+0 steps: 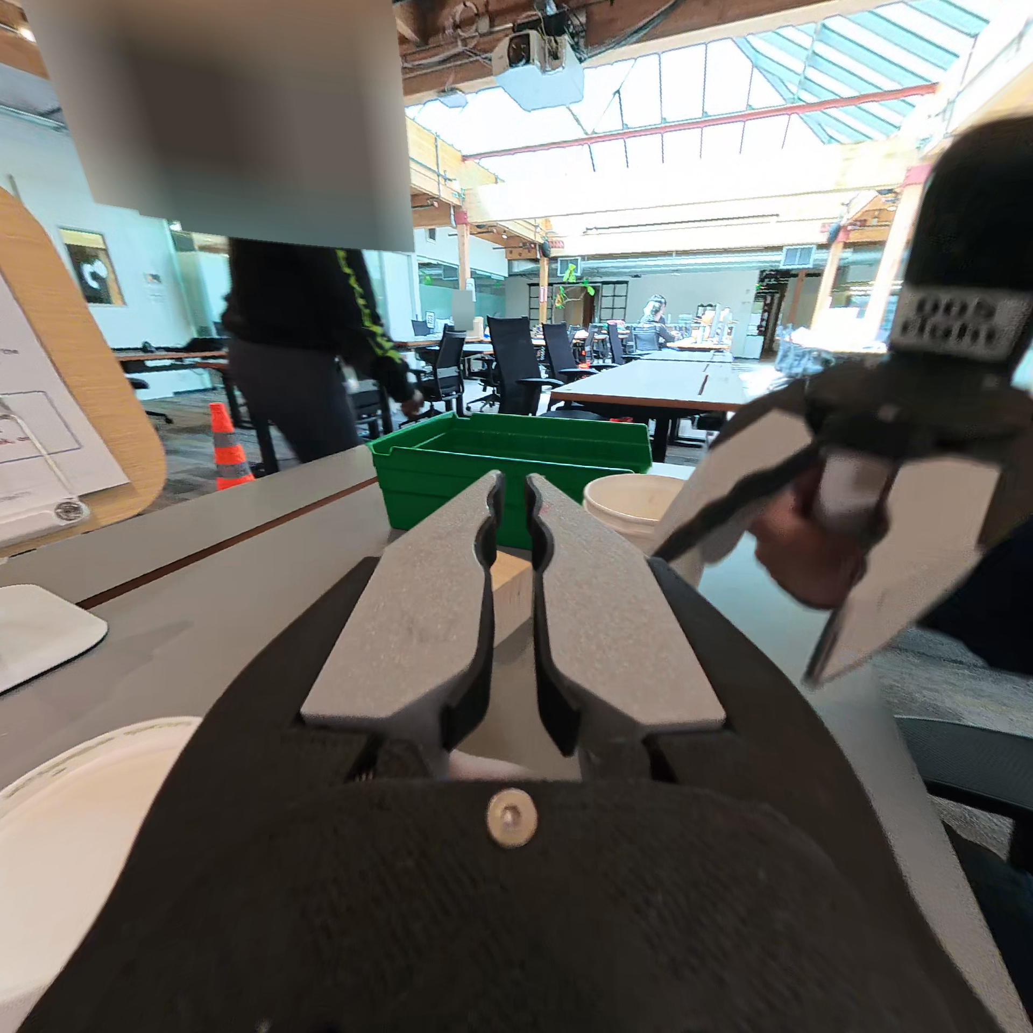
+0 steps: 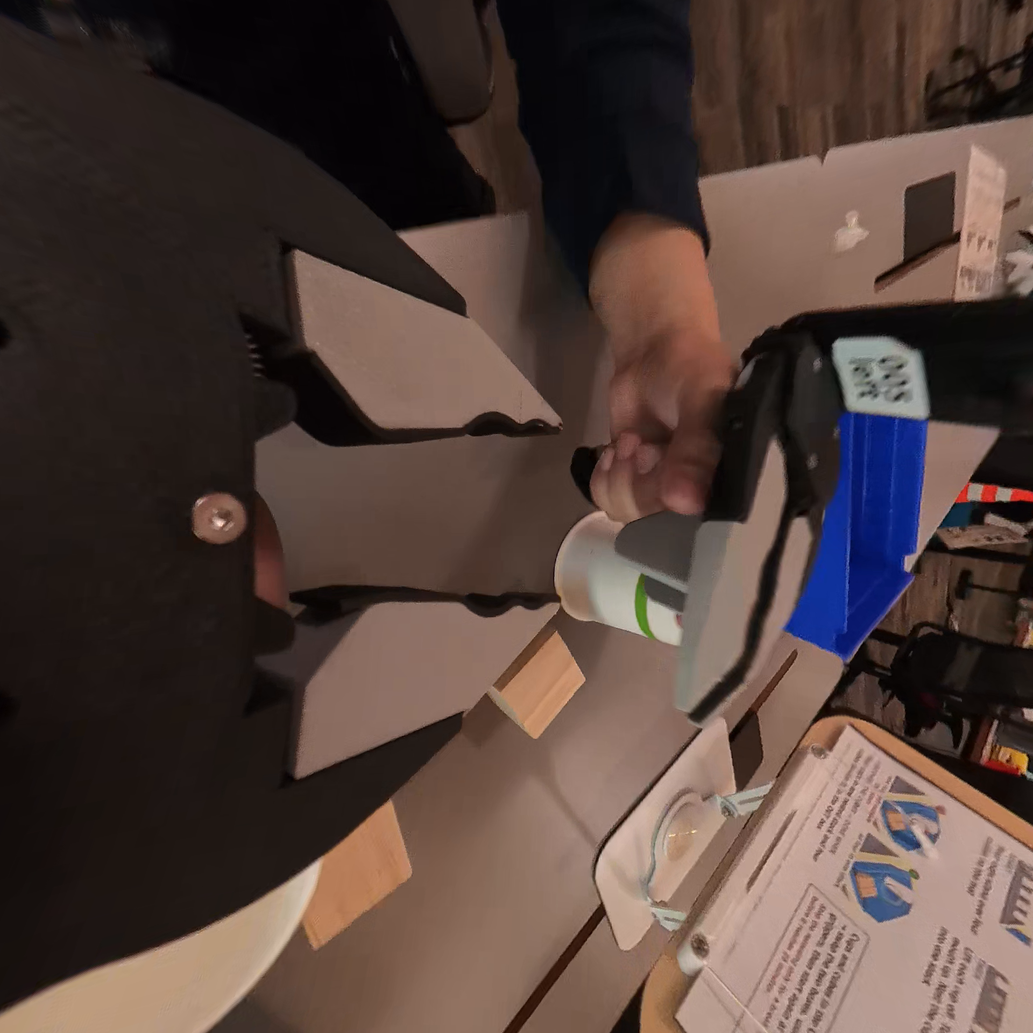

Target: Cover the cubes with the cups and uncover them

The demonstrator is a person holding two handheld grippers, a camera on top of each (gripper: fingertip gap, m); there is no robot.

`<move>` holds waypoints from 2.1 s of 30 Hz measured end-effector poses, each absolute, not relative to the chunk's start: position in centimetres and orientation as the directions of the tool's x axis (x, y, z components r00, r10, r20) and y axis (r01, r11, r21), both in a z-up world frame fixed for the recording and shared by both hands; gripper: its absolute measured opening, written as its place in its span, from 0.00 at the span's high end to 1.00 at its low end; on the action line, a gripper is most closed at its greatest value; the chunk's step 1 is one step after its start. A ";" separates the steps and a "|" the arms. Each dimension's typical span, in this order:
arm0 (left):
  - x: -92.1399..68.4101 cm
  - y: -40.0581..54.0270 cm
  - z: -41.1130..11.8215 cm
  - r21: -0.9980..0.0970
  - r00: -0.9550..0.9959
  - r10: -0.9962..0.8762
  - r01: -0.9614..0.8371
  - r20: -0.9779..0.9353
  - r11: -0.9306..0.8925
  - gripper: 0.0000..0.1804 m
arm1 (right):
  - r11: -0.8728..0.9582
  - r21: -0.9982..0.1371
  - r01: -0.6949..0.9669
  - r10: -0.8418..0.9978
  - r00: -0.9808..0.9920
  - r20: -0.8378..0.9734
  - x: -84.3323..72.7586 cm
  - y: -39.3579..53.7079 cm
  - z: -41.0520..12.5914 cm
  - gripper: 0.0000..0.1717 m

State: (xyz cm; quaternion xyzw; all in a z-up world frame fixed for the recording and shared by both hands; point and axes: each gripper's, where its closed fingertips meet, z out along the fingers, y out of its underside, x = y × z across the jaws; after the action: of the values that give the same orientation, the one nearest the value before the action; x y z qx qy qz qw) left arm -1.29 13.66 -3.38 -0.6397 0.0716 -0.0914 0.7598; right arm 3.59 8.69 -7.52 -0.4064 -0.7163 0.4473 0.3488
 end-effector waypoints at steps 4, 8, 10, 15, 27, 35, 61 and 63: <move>-2.9 13.5 -3.3 -0.986 0.988 -0.152 0.033 0.008 0.165 0.98 | 0.180 -0.951 0.249 0.931 -0.356 0.083 0.7 9.3 -12.1 0.69; -3.2 13.8 -3.9 -0.992 0.994 -0.110 -0.011 -0.025 0.125 0.97 | 0.115 -0.969 0.217 0.926 -0.377 0.025 0.4 9.3 -13.0 0.66; -3.5 13.9 -4.3 -0.995 0.996 -0.077 -0.038 -0.045 0.090 0.96 | 0.081 -0.974 0.210 0.926 -0.376 -0.004 0.4 9.6 -12.8 0.66; -3.9 13.4 -5.1 -0.999 0.997 -0.064 -0.038 -0.036 -0.030 0.83 | 0.029 -0.974 0.225 0.923 -0.379 -0.060 0.4 9.9 -12.8 0.66; -9.7 10.6 -7.7 -0.977 0.983 0.183 0.007 -0.033 -0.212 0.78 | 0.046 -0.974 0.222 0.926 -0.376 -0.042 0.8 9.8 -12.8 0.68; -10.0 10.1 -9.2 -0.930 0.955 0.206 -0.136 -0.215 -0.341 0.79 | 0.044 -0.969 0.242 0.923 -0.381 -0.053 0.7 9.8 -13.0 0.68; -6.9 9.5 -3.6 -0.953 0.948 0.103 -0.299 -0.302 -0.045 0.99 | 0.031 -0.981 0.191 0.915 -0.401 -0.049 1.4 9.6 -12.3 0.68; -3.9 8.4 -1.0 -0.933 0.943 -0.001 -0.329 -0.333 0.147 0.99 | 0.023 -0.985 0.170 0.910 -0.412 -0.050 1.6 9.4 -11.9 0.68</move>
State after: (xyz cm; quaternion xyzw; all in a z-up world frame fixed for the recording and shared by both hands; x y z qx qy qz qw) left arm -3.95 8.42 -1.01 -0.6437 0.1280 0.1100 0.7465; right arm 1.57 9.40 -11.94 -0.4268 -0.6323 0.5534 0.3343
